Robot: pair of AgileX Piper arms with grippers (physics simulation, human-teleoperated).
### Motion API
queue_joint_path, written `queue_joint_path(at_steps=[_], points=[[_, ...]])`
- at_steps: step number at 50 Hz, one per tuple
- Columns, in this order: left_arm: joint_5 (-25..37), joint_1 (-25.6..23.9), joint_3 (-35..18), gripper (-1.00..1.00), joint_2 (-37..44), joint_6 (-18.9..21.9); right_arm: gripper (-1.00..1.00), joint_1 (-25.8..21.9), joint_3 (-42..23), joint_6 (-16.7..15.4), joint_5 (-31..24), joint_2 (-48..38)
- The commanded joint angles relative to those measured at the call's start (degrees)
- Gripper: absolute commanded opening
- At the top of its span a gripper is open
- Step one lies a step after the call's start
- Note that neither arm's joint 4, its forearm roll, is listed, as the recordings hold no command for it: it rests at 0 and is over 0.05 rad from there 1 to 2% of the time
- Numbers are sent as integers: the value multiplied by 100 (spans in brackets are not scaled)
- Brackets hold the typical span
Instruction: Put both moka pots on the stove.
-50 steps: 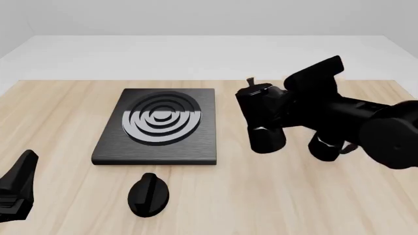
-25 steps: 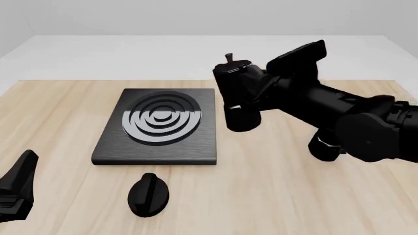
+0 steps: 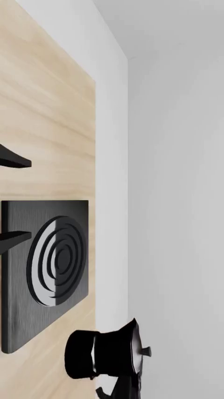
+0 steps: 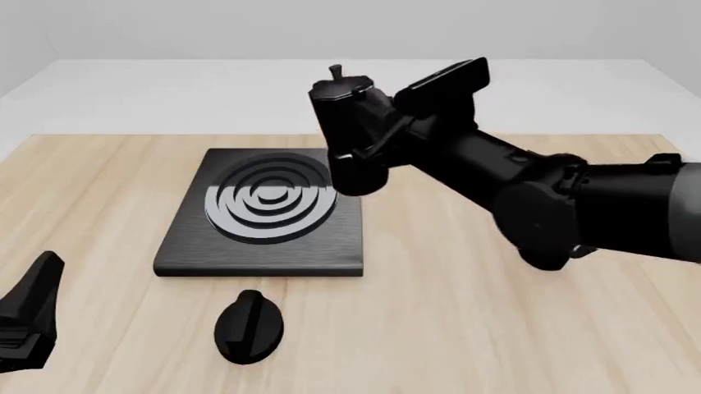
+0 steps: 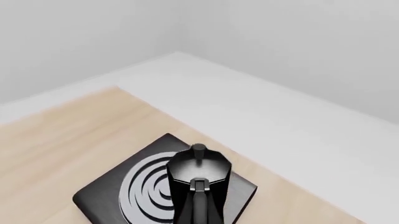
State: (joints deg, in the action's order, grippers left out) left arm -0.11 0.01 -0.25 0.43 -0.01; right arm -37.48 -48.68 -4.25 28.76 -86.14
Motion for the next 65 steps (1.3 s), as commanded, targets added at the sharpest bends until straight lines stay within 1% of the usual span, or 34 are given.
queue_joint_path(at_steps=[1,10,11,16,33,45,52,57,65], points=[[0,0,0,100,0,-1,-100,-198,-510,60,381,-345],[0,-1,0,100,0,0,-100,-389,-719,52,539,-599],[0,1,0,100,0,0,-100,-418,-744,-5,583,-626],[0,-1,0,100,-1,-1,-100,-473,-948,-2,573,-741],[0,0,0,100,0,0,-100,-841,-1435,-164,703,-1161],[0,-1,0,100,1,-1,-100,-1018,-1778,-129,874,-1518],[0,0,0,100,0,-1,-100,-1099,-1940,-47,941,-1767],[0,1,0,100,1,-1,-100,-1206,-2074,-127,1012,-1995],[0,-1,0,100,1,0,-100,-1262,-2367,-134,1015,-2303]])
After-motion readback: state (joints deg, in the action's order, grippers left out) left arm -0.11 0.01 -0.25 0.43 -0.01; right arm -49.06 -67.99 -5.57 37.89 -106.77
